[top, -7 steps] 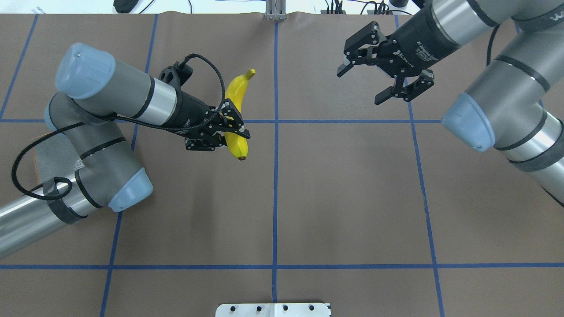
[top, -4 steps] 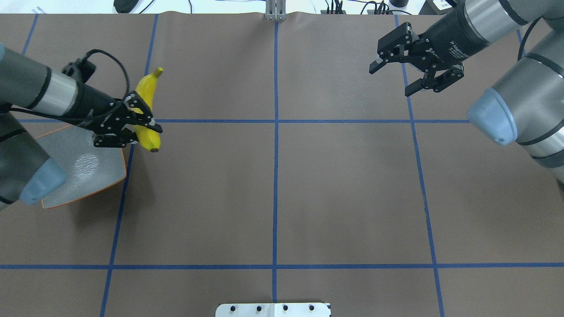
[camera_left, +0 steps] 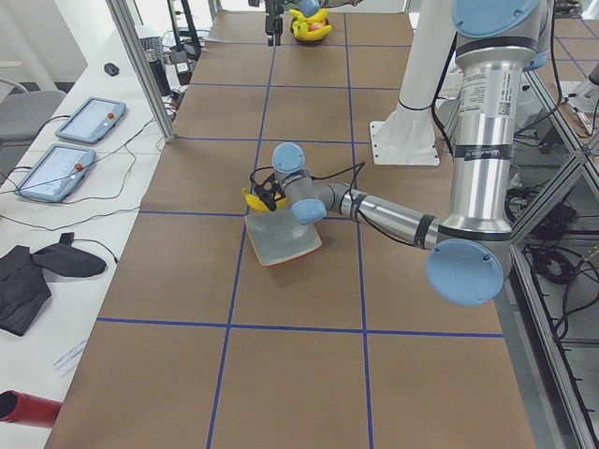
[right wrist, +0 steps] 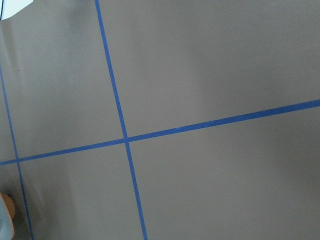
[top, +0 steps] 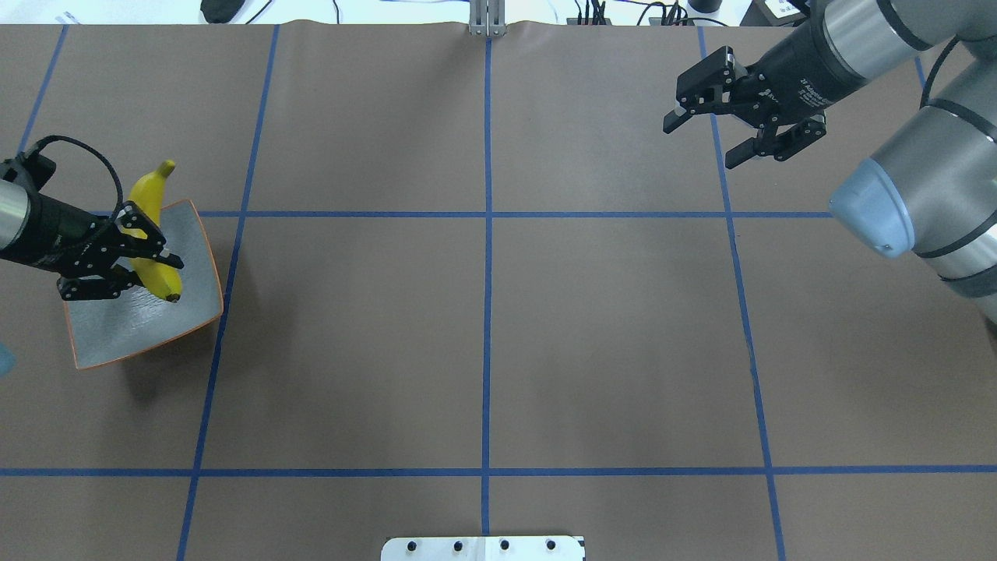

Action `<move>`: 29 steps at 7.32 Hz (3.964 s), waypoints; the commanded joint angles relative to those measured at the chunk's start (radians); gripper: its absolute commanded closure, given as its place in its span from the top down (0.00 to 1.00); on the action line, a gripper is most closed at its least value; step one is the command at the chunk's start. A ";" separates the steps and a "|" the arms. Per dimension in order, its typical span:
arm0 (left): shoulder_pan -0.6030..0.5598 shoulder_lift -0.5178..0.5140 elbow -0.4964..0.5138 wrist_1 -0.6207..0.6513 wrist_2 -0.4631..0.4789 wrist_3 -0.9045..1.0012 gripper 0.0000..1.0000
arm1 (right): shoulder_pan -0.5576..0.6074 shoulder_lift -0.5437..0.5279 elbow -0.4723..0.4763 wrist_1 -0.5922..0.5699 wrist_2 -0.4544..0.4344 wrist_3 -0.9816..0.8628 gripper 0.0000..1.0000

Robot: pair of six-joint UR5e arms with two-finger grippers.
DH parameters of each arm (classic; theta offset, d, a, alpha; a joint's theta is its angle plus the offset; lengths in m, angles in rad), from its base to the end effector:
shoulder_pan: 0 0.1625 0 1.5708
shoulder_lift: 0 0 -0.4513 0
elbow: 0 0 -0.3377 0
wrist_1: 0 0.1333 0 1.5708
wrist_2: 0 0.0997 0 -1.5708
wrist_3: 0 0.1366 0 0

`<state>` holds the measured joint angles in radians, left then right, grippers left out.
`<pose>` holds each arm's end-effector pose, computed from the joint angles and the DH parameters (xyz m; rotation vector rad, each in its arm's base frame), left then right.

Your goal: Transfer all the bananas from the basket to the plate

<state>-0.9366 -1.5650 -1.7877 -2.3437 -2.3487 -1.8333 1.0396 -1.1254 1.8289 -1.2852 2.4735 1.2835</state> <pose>0.2447 -0.3958 0.5139 -0.3700 1.1326 -0.6763 -0.2700 -0.5111 0.3145 -0.0842 -1.2232 0.2101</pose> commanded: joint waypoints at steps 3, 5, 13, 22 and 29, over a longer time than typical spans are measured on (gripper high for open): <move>0.036 0.023 0.079 0.000 0.005 0.067 0.00 | -0.003 -0.001 -0.014 0.001 -0.005 -0.004 1.00; 0.032 0.014 0.100 -0.002 0.005 0.081 0.07 | -0.004 -0.001 -0.014 0.001 -0.005 -0.004 1.00; -0.321 -0.097 0.099 0.010 -0.026 0.293 1.00 | 0.110 -0.153 -0.034 -0.009 -0.040 -0.348 1.00; -0.355 -0.148 0.083 0.158 0.009 0.506 1.00 | 0.392 -0.519 -0.045 -0.421 -0.268 -1.225 1.00; -0.349 -0.165 0.082 0.158 0.009 0.503 1.00 | 0.444 -0.551 -0.252 -0.418 -0.343 -1.696 1.00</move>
<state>-1.2857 -1.7290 -1.7050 -2.1859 -2.3392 -1.3289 1.4783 -1.6776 1.6178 -1.7043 2.1284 -0.3961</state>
